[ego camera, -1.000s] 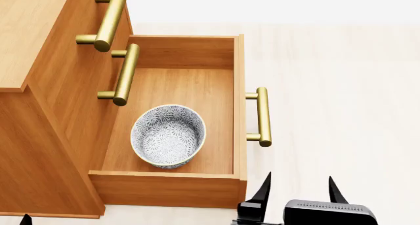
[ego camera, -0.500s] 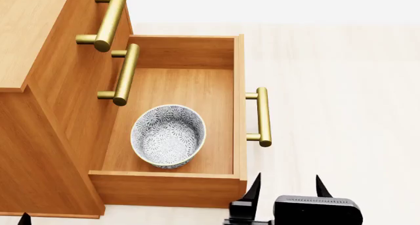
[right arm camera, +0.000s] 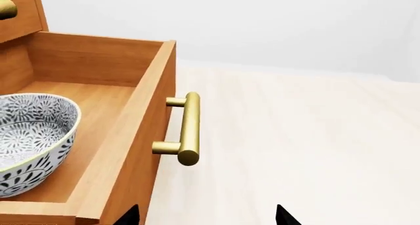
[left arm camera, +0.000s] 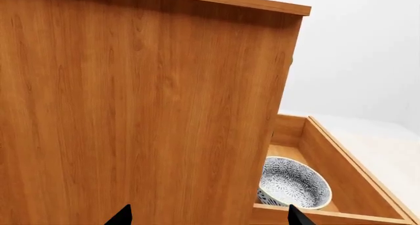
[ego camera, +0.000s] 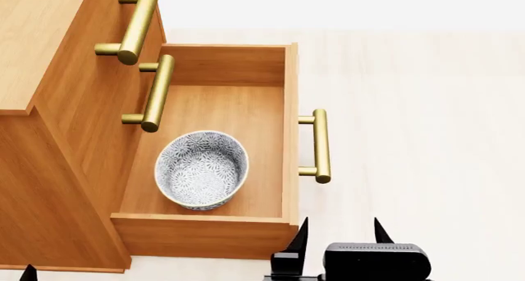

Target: Put the bowl in the bottom drawer of the cabinet and close it.

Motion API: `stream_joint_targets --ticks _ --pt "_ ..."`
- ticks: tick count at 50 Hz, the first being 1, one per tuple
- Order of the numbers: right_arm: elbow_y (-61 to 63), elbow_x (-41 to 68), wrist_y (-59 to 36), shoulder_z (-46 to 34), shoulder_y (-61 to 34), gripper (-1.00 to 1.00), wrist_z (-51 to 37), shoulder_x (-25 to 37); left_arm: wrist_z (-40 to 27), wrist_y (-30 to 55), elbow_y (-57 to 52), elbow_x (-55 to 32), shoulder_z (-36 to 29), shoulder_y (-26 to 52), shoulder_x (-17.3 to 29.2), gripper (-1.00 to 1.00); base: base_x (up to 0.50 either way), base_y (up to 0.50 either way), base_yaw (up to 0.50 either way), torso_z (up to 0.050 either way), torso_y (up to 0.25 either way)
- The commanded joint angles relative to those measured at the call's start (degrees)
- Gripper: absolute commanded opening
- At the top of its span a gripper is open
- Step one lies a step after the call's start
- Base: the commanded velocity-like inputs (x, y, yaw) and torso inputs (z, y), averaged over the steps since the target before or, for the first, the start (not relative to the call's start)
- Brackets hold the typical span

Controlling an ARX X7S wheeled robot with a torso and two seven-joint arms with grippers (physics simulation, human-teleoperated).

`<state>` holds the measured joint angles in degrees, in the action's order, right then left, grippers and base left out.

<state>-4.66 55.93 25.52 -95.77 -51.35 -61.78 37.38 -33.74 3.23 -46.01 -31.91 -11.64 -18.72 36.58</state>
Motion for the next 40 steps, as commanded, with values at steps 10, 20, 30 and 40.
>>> stream_joint_targets --ticks 10,20,30,40 --pt "-1.84 0.33 -1.45 -0.27 -0.35 1.00 2.56 -3.74 0.03 -0.25 0.21 0.26 -0.38 0.03 0.01 1.00 0.00 0.00 0.00 0.000 0.000" --pt "-2.30 -0.07 -2.53 -0.60 -0.79 1.00 3.78 -6.05 -0.40 -0.13 -0.45 -0.01 -0.16 -0.32 0.35 1.00 0.00 0.00 0.00 0.000 0.000" --pt "-2.03 -0.03 -3.66 -0.69 -1.65 1.00 4.84 -7.07 -1.06 0.55 -1.40 -0.16 -0.31 -0.39 0.64 1.00 0.00 0.00 0.00 0.000 0.000" --pt "-2.09 0.10 -4.62 -0.64 -2.42 1.00 5.96 -8.57 -1.20 0.54 -1.46 -0.42 -0.23 -0.34 0.82 1.00 0.00 0.00 0.00 0.000 0.000"
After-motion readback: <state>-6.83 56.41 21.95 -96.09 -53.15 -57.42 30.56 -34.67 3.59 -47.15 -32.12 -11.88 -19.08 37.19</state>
